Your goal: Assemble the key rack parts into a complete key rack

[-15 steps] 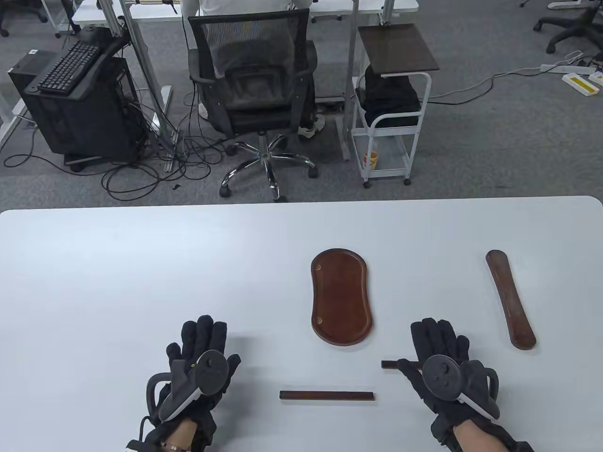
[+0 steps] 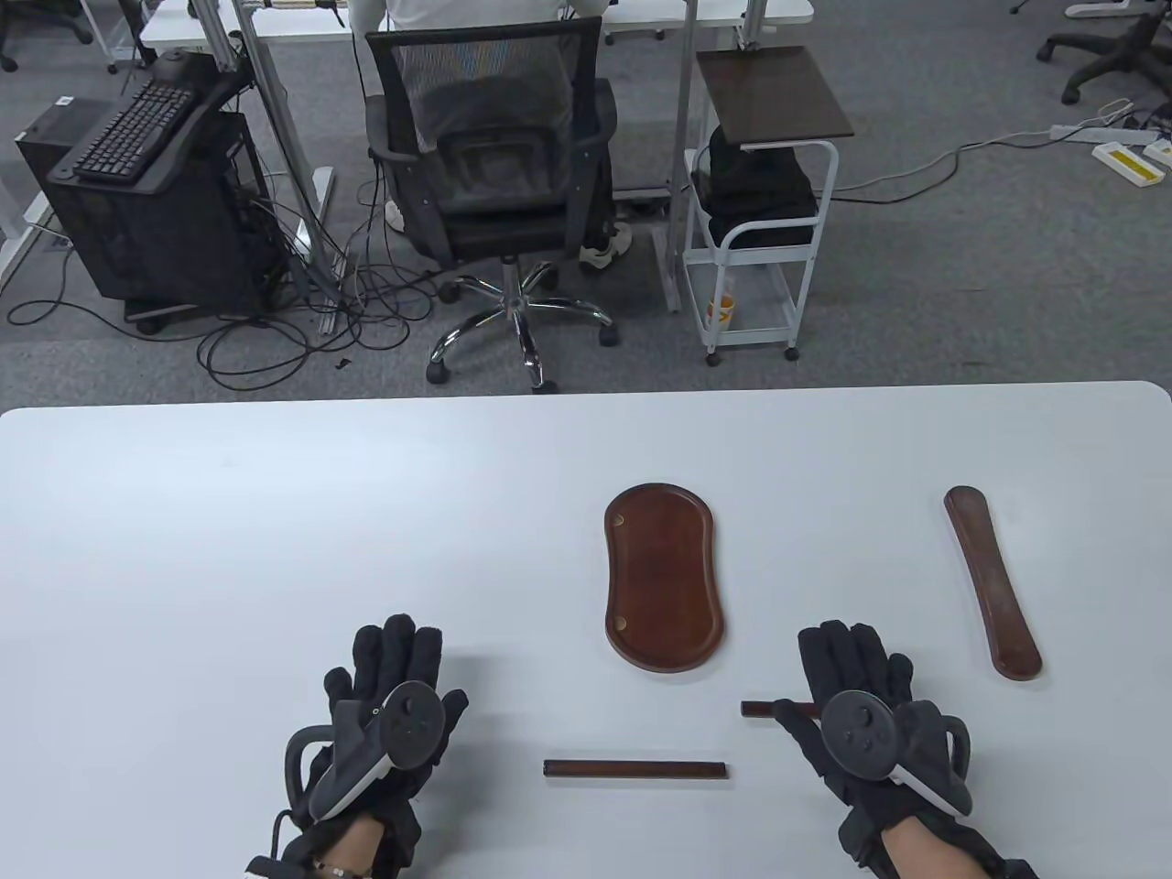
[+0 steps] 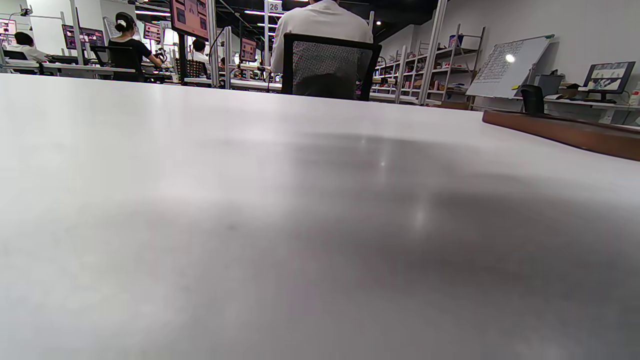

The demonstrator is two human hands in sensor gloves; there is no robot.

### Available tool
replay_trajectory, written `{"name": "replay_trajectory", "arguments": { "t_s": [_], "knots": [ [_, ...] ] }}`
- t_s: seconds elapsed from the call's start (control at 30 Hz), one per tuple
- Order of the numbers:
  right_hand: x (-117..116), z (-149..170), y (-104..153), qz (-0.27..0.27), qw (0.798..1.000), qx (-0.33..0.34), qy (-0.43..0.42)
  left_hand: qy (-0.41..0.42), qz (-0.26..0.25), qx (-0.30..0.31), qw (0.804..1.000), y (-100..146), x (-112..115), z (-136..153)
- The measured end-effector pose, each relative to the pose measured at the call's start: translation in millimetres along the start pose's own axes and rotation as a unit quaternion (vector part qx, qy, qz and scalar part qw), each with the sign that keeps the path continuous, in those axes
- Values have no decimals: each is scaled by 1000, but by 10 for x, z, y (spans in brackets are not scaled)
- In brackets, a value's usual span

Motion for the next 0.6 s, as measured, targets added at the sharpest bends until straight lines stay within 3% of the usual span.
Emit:
{"name": "replay_trajectory", "arguments": {
  "t_s": [0.33,0.6],
  "knots": [
    [113,165,-34,7,998,-61,-17,6,2,2,1000,6,-7,-9],
    [283,608,-286,-40,987,-157,-19,8,9,5,1000,-12,12,-20]
  ]
}}
Point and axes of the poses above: the tracker on the back of each hand, its own z axis roughly to the little-finger side, its own y axis roughly from the fingertips to the wrist, x = y × z, the point moved 4 cm from there along -y, roughly from the wrist to the fingertips, and after that the axes turned 2 degrees about -y, right-handed, at the moved point
